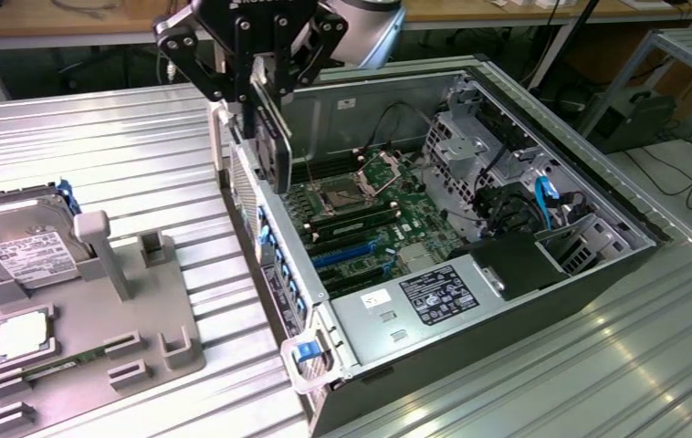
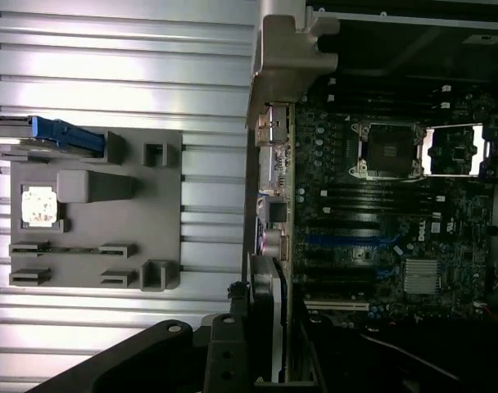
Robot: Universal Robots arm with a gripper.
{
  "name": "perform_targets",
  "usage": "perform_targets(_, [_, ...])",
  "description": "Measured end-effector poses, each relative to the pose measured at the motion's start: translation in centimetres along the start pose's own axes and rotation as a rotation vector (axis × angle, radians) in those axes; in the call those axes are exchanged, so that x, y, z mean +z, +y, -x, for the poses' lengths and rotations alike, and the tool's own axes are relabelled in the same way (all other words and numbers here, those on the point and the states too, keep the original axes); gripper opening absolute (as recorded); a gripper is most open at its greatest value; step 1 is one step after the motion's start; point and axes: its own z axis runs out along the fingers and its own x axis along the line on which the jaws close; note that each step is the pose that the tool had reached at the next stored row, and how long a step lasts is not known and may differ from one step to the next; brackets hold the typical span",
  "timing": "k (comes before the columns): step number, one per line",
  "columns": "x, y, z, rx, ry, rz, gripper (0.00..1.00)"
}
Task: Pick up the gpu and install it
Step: 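Pick up the gpu and move the gpu toward the slot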
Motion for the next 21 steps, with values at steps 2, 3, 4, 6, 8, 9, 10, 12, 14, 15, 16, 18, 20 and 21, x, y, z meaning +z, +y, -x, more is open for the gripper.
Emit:
perform_targets(2, [0.01,-0.02,0.5,0.001,0.0,0.0,0.29])
perform_targets(3, [0.02,-0.04,0.8,0.002,-0.0001,0.0,0.29])
perform_targets(4, [0.02,-0.05,1.1,0.003,0.0,-0.0001,0.29])
perform_targets(6, [0.04,-0.07,1.6,0.004,-0.0001,-0.0001,0.29])
perform_targets(8, [0.05,-0.09,2.1,0.005,-0.0001,-0.0001,0.29])
perform_targets(9, [0.06,-0.1,2.4,0.005,-0.0002,-0.0001,0.29])
perform_targets(10, [0.07,-0.11,2.6,0.006,-0.0002,-0.0001,0.29])
perform_targets(12, [0.08,-0.13,3.0,0.007,-0.0002,-0.0002,0.29])
perform_targets(14, [0.09,-0.15,3.6,0.008,-0.0002,-0.0002,0.29])
perform_targets(15, [0.1,-0.16,3.8,0.009,-0.0003,-0.0002,0.29])
perform_targets(16, [0.11,-0.18,4.1,0.009,-0.0003,-0.0002,0.29])
perform_targets(18, [0.12,-0.2,4.7,0.01,-0.0003,-0.0003,0.29])
perform_targets(20, [0.14,-0.23,5.4,0.011,-0.0004,-0.0003,0.29])
perform_targets(21, [0.15,-0.24,5.7,0.012,-0.0003,-0.0004,0.29])
